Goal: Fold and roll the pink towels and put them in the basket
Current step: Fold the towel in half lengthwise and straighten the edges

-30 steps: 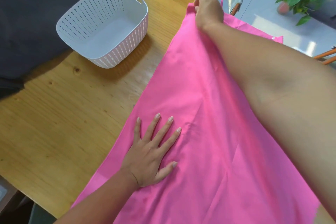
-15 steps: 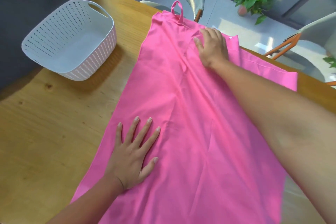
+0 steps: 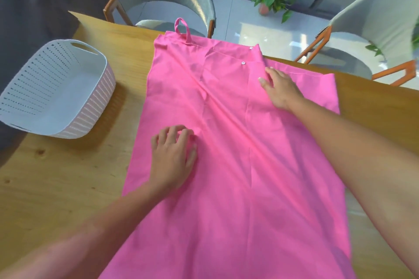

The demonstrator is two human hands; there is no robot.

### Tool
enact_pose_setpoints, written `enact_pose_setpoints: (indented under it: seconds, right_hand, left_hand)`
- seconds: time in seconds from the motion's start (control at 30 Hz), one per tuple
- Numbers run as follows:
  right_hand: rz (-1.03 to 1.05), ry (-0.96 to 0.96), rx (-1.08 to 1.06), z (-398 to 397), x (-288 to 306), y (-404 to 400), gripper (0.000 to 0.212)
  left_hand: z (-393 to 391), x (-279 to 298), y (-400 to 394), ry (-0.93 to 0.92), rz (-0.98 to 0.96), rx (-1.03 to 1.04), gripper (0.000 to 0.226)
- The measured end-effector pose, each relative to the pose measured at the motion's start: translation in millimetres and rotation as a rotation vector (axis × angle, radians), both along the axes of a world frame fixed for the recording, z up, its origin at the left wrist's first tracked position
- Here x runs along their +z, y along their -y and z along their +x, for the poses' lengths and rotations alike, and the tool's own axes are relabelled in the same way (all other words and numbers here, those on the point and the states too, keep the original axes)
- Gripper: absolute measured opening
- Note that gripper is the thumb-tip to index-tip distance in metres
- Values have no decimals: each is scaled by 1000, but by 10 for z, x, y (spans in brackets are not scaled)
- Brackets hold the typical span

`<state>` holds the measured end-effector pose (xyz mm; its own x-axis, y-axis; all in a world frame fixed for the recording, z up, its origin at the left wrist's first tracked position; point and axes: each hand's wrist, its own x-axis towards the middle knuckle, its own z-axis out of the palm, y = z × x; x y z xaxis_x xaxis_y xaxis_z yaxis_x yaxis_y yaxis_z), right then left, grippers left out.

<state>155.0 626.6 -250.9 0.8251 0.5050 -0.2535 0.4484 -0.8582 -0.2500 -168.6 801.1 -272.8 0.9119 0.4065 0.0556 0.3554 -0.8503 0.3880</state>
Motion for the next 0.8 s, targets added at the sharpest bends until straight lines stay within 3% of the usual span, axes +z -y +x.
enact_pose_setpoints:
  seconds: [0.1,0.23,0.37,0.5,0.8]
  right_hand:
    - [83,47,-119,74,29,165,55]
    - [5,205,-124,335,66,538,42]
    - [-120,243,-120,634,68,860,45]
    - [-270,214,-134,880,-16,1039,42]
    - [-396,244,-89,1102,75,1000,25]
  left_hand:
    - [583,14,-383,57,19,15,31]
    - [1421,-9,-939,137,14,-30,40]
    - [2118,-67,-1367,31,55,-106,48]
    - [2459,-138,-1638,-27,145,-132,46]
    - [2771,66,-2035,-140,203,-288,47]
